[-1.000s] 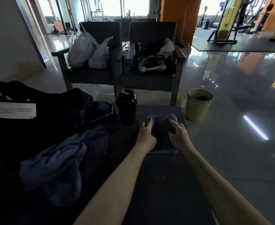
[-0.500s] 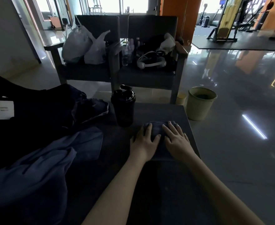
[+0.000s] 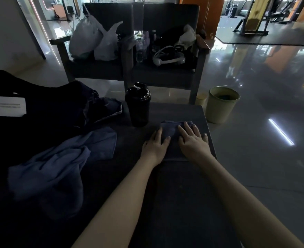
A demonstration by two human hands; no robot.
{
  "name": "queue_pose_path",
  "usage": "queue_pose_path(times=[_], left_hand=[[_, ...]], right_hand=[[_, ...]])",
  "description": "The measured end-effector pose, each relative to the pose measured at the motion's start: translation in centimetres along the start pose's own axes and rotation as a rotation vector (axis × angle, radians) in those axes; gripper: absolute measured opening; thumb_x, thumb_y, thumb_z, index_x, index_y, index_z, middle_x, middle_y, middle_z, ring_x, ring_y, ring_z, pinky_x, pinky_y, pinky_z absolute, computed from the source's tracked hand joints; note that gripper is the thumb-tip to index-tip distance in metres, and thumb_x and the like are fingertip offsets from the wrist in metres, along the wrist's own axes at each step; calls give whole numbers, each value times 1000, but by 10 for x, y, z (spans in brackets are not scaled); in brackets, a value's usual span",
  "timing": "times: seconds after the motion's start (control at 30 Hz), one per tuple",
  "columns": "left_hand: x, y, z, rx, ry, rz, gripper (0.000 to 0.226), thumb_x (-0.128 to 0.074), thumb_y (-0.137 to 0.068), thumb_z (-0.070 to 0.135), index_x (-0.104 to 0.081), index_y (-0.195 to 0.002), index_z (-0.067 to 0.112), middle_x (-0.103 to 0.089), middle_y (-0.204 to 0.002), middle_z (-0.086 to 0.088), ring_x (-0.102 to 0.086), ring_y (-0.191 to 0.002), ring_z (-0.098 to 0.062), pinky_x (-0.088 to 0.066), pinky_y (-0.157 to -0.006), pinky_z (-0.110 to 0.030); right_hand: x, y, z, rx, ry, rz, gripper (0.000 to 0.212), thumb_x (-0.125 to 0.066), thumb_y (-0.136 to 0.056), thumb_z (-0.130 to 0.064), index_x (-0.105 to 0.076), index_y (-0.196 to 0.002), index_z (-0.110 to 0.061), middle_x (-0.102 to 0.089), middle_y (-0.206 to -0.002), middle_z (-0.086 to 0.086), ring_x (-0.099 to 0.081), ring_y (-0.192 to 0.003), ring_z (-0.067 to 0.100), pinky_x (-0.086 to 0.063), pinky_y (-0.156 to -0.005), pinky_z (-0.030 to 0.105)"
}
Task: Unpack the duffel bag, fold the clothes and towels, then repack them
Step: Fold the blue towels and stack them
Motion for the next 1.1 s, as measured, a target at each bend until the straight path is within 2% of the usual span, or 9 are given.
queue_pose_path(times=[0.07, 0.13, 0.27, 0.4, 0.47, 0.57, 0.8, 0.97, 1.1], left_hand=[[7, 19, -7, 6, 71, 16, 56, -30, -100, 46, -24, -150, 21, -29, -154, -2, -32, -139, -24, -27, -112, -38], [20, 41, -17, -25, -26, 93, 48, -38, -100, 38, -40, -142, 16, -44, -143, -4, -43, -129, -24, -35, -105, -37], [56, 86, -60, -83, -356, 402, 39, -51, -93, 21, -51, -132, 16, -53, -132, -1, -46, -121, -20, -36, -98, -34], [90, 118, -113, 204, -443, 521, 57, -51, -92, 21, -29, -144, 15, -27, -152, -5, -25, -139, -25, -21, -112, -44], [99, 127, -136, 339, -415, 467, 67, -51, -93, 28, -16, -149, 14, -17, -156, -6, -18, -142, -27, -17, -114, -48], [101, 136, -154, 376, -548, 337, 62, -46, -95, 38, -22, -147, 15, -26, -153, -3, -24, -140, -24, -28, -111, -44], [89, 166, -141, 67, -497, 324, 31, -57, -87, 27, -61, -117, 18, -55, -127, -1, -48, -120, -23, -44, -92, -34], [67, 200, -114, -151, -214, 115, 23, -60, -83, 14, -70, -104, 13, -62, -115, -1, -55, -110, -20, -43, -91, -27], [62, 226, -87, -73, 148, -220, 13, -61, -88, 24, -71, -95, 20, -68, -101, 6, -62, -95, -8, -47, -85, -22]], right_hand=[[5, 6, -6, 10, 118, 45, 51, -21, -101, -36, -12, -151, -29, -1, -160, -9, 7, -146, 19, 1, -115, 54], [7, 18, -14, 47, 192, 151, 49, -26, -101, -31, -19, -150, -24, -8, -159, -6, 3, -147, 21, -1, -113, 56], [-7, 60, -44, 235, 48, 414, 45, -44, -92, -19, -48, -137, -15, -44, -146, 4, -31, -140, 25, -20, -112, 52], [-32, 95, -80, 292, -101, 181, 44, -37, -99, -24, -39, -143, -21, -37, -150, -4, -27, -141, 15, -19, -115, 40], [-41, 106, -92, 295, -117, 71, 44, -35, -101, -28, -35, -145, -24, -31, -153, -6, -23, -142, 13, -19, -114, 37], [-51, 119, -105, 305, -80, -31, 44, -34, -101, -31, -33, -145, -26, -27, -154, -7, -20, -143, 12, -16, -114, 35], [-60, 143, -110, 231, -171, -120, 43, -34, -101, -31, -36, -143, -23, -40, -147, -2, -33, -136, 16, -26, -111, 36], [-60, 158, -109, 173, -241, -110, 40, -36, -101, -29, -43, -140, -22, -50, -139, 3, -45, -128, 21, -35, -104, 34], [-55, 167, -106, 108, -430, -121, 38, -39, -100, -30, -49, -135, -22, -60, -127, 6, -56, -115, 24, -44, -95, 36]])
Point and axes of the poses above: each hand's wrist, its own y-axis away from the middle knuckle, its own x-axis out of the back of the hand, z = x × y, the point moved 1 cm from there along -y, towards the middle knuckle
